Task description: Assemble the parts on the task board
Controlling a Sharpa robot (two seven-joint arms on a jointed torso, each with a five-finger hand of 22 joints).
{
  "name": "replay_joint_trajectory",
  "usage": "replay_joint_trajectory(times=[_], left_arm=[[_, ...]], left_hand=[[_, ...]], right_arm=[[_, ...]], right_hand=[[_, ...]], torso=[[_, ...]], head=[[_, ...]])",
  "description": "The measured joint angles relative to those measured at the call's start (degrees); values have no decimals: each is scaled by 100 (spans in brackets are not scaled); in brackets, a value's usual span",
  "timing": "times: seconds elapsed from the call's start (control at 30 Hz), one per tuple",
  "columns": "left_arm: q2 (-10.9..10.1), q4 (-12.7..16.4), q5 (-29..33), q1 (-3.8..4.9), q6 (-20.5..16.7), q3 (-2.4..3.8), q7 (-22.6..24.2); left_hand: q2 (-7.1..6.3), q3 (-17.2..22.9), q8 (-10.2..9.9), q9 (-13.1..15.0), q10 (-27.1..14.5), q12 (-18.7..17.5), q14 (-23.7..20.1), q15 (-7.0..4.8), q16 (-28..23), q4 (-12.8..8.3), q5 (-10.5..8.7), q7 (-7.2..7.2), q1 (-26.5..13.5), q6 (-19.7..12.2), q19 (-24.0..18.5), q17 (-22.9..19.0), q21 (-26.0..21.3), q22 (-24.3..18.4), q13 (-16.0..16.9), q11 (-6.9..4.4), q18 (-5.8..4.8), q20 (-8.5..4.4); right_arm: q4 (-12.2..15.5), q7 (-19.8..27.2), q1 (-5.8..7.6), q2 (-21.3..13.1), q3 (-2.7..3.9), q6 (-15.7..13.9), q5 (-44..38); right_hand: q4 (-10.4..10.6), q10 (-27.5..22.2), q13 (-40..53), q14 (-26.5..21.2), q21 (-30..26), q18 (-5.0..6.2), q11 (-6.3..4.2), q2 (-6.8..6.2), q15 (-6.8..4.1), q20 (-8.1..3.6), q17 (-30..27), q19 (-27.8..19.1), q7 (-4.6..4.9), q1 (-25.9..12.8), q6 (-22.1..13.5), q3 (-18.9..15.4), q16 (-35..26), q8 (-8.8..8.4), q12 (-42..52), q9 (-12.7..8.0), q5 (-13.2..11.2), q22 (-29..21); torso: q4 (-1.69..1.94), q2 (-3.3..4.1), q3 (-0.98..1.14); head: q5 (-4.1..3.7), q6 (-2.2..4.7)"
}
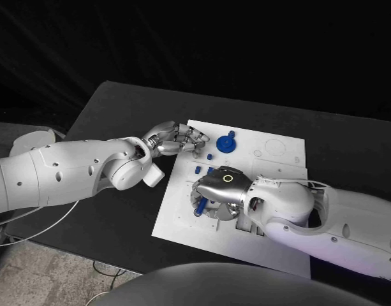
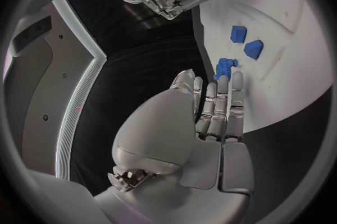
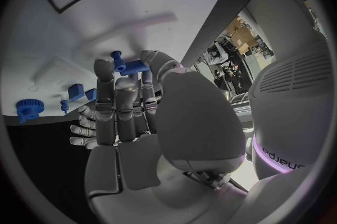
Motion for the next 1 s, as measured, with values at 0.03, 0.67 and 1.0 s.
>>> replay_joint_trajectory(times=[0.03, 0.67, 1.0], left_arm=[[0, -2, 0, -1, 2, 0, 0], [32, -36, 7, -16, 42, 0, -6], [50, -55, 17, -23, 73, 0, -18]], left_hand=[[0, 10, 0, -4, 0, 0, 0, 0, 16, 10, 0, 0, 0, 0, 0, 0, 0, 0, -4, 0, 0, 0], [52, 31, 0, -10, -20, 0, 0, 0, 16, 31, 0, 0, -52, 0, 0, -6, 0, -1, -26, 19, 0, 0], [82, 47, 0, -10, -20, 0, 0, 0, 16, 47, 0, 20, -83, -20, 0, -11, 0, -2, -33, 19, -1, 0]], right_arm=[[15, 11, 2, -15, -4, -27, 9], [335, 98, 315, -187, -1, -220, 22], [325, 45, 321, -152, -2, 25, 22]], right_hand=[[-12, 100, 5, 13, 46, 0, -3, -12, 13, 0, 7, 0, 15, -28, 23, 25, 17, 1, 45, 48, -7, 0], [-197, 821, 13, -22, 291, 0, 189, -73, -103, -81, -158, -127, 50, -101, 28, 278, -58, -211, 646, 194, -289, -2], [-193, 654, 13, -39, 308, 0, 22, -129, -82, -72, 93, -240, 46, -184, 145, 329, 134, -359, 1260, 183, -311, -2]], torso=[[0, 0, 0], [3, -5, 1], [1, -1, 1]], head=[[3, 0], [77, 0], [94, 0]])
